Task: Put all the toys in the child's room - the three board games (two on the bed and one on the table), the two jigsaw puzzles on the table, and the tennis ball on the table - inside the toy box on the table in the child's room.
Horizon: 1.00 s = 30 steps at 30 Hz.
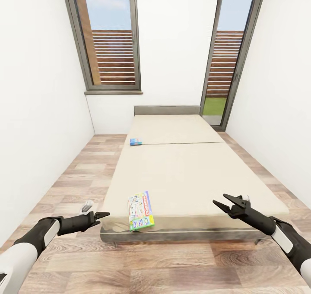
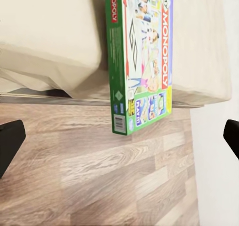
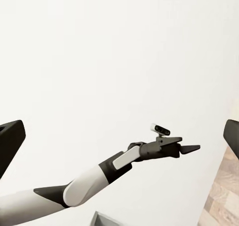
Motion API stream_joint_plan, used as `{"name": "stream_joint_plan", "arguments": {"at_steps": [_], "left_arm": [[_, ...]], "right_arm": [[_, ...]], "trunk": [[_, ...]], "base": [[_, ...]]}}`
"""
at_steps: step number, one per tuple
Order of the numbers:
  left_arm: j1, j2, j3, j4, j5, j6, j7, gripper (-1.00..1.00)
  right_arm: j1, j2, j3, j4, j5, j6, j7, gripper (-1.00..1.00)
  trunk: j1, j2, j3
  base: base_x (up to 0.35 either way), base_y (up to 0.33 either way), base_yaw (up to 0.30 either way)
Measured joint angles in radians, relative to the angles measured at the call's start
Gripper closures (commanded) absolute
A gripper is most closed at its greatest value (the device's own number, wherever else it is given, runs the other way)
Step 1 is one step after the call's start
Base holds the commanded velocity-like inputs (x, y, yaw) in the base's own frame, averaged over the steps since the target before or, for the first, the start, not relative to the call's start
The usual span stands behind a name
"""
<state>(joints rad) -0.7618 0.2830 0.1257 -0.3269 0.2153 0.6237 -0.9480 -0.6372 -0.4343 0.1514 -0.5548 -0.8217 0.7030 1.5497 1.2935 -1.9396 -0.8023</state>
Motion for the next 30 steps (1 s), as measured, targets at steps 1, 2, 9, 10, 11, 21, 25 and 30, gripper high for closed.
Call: {"name": "stream_joint_plan", "arguments": {"at_steps": [1,2,9,10,11,21,25,30], "left_arm": [[0.000,0.000,0.000,0.000,0.000,0.000,0.001,-1.00],[0.000,0.000,0.000,0.000,0.000,0.000,0.001,-1.00],[0.000,0.001,0.001,0.000,-0.001,0.000,0.001,-1.00],[0.000,0.001,0.001,0.000,-0.001,0.000,0.001,-1.00],[0.000,0.001,0.001,0.000,-0.001,0.000,0.001,-1.00],[0.000,0.001,0.000,0.000,-0.001,0.000,-0.001,-1.00],[0.000,0.000,0.000,0.000,0.000,0.000,0.000,-1.00],[0.000,-0.002,0.000,0.000,0.000,0.000,0.001,-1.00]], "right_arm": [[0.000,0.000,0.000,0.000,0.000,0.000,0.000,-1.00],[0.000,0.000,-0.001,0.000,0.000,0.000,0.000,-1.00],[0.000,0.000,-0.001,0.001,0.002,0.000,0.000,-1.00],[0.000,0.000,-0.001,0.001,0.003,0.000,0.000,-1.00],[0.000,0.000,-0.001,0.001,0.003,0.000,0.000,-1.00],[0.000,0.000,0.000,0.001,0.003,0.000,0.000,-1.00],[0.000,0.000,0.000,0.001,0.003,0.000,0.000,-1.00],[0.000,0.000,-0.001,0.001,0.004,0.000,0.000,-1.00]], "trunk": [[0.000,0.000,0.000],[0.000,0.000,0.000],[0.008,-0.014,-0.006],[0.011,-0.021,-0.009],[0.015,-0.028,-0.012],[0.054,-0.098,-0.044],[0.069,-0.126,-0.056],[0.088,-0.161,-0.072]], "base": [[0.000,0.000,0.000],[0.000,0.000,0.000],[0.000,0.000,0.000],[0.000,0.000,0.000],[0.000,0.000,0.000],[0.000,0.000,0.000],[0.000,0.000,0.000],[0.000,0.000,0.000]]}}
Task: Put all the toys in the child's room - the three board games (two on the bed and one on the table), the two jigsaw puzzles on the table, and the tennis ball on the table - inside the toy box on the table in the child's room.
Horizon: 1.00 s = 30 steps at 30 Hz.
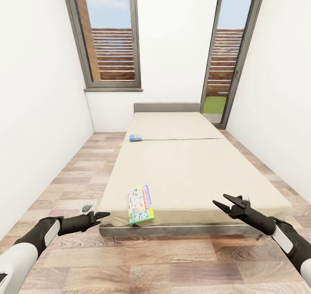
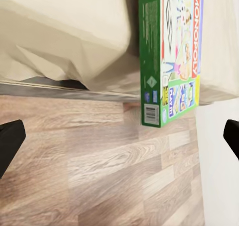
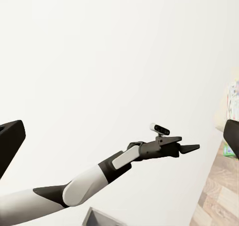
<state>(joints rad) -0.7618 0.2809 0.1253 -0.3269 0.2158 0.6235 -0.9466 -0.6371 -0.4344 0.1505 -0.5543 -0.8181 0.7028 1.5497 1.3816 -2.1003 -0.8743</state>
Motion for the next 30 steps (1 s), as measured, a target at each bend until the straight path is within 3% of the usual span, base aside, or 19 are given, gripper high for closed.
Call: {"name": "stream_joint_plan", "arguments": {"at_steps": [12,30], "left_arm": [[0.000,-0.007,0.000,0.000,0.000,-0.001,-0.004,-1.00],[0.000,-0.009,-0.001,0.000,-0.002,-0.006,-0.010,-1.00]], "right_arm": [[0.000,0.000,0.000,0.000,0.000,0.000,0.000,-1.00],[0.000,0.000,-0.001,0.000,-0.002,0.000,0.000,-1.00]], "trunk": [[0.046,-0.084,-0.038],[0.046,-0.084,-0.038]], "base": [[0.000,0.000,0.000],[0.000,-0.037,0.000]]}}
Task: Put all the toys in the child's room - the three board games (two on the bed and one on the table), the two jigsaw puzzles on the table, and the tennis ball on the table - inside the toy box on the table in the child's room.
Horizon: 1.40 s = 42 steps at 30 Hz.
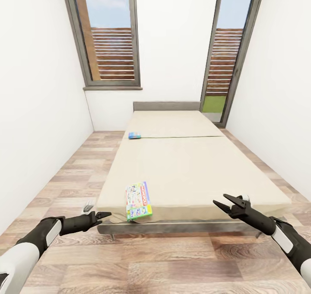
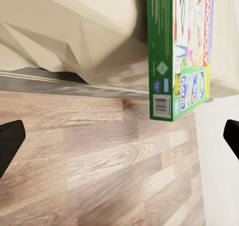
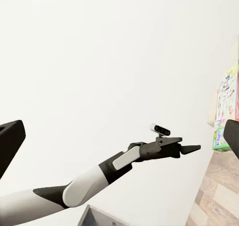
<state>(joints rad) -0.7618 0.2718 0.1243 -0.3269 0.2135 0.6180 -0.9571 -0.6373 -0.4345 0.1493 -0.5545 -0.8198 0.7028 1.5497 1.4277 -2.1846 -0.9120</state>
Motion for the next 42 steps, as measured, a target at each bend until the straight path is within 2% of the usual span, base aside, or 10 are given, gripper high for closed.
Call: {"name": "stream_joint_plan", "arguments": {"at_steps": [34,39,40,42], "left_arm": [[0.000,0.000,0.001,0.000,0.000,-0.002,-0.002,-1.00],[0.000,0.000,0.001,0.000,0.000,-0.002,-0.002,-1.00],[0.000,0.000,0.001,0.000,0.000,-0.002,-0.002,-1.00],[0.000,0.000,0.001,0.000,0.000,-0.002,-0.002,-1.00]], "right_arm": [[0.000,-0.003,0.000,-0.006,-0.005,-0.001,0.003,-1.00],[0.018,-0.009,0.005,-0.108,-0.005,-0.016,0.004,-1.00],[0.043,-0.010,0.007,-0.180,-0.006,-0.018,0.005,-1.00],[0.077,-0.011,0.007,-0.262,-0.006,-0.018,0.006,-1.00]], "trunk": [[0.000,0.000,0.000],[0.000,0.000,0.000],[0.000,0.000,0.000],[0.000,0.000,0.000]], "base": [[0.000,-0.110,0.000],[0.000,-0.009,0.000],[0.000,-0.004,0.000],[0.000,-0.003,0.000]]}}
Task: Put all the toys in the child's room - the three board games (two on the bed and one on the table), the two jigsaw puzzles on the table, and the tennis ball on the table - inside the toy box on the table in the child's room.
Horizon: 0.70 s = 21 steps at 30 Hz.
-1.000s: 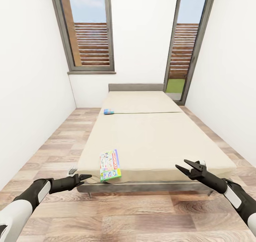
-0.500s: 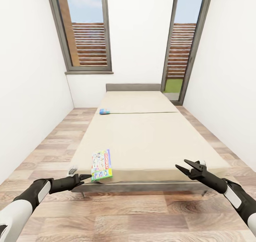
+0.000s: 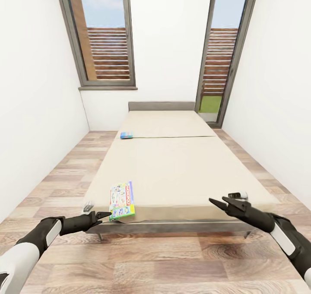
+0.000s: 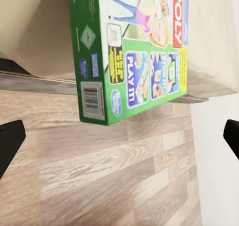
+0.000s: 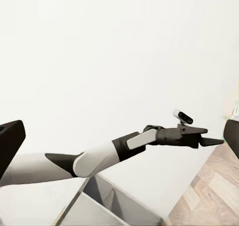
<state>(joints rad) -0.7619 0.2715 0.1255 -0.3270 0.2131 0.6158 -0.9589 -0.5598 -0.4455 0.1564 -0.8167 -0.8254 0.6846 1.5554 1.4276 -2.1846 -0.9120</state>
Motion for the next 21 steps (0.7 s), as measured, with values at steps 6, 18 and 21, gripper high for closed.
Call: {"name": "stream_joint_plan", "arguments": {"at_steps": [6,18,21], "left_arm": [[0.000,0.001,-0.001,0.000,0.000,0.000,0.000,-1.00],[0.000,0.002,-0.001,0.000,0.000,0.000,0.000,-1.00],[0.000,0.002,-0.001,0.000,0.000,0.000,0.000,-1.00]], "right_arm": [[0.089,-0.002,-0.005,-0.172,-0.001,0.022,-0.001,-1.00],[0.128,0.002,-0.021,-0.226,0.000,0.061,-0.004,-1.00],[0.129,0.003,-0.021,-0.227,0.001,0.062,-0.004,-1.00]], "trunk": [[0.000,0.000,0.000],[0.000,0.000,0.000],[0.000,0.000,0.000]], "base": [[0.000,-0.001,0.000],[0.012,0.006,0.000],[0.138,0.100,0.000]]}}
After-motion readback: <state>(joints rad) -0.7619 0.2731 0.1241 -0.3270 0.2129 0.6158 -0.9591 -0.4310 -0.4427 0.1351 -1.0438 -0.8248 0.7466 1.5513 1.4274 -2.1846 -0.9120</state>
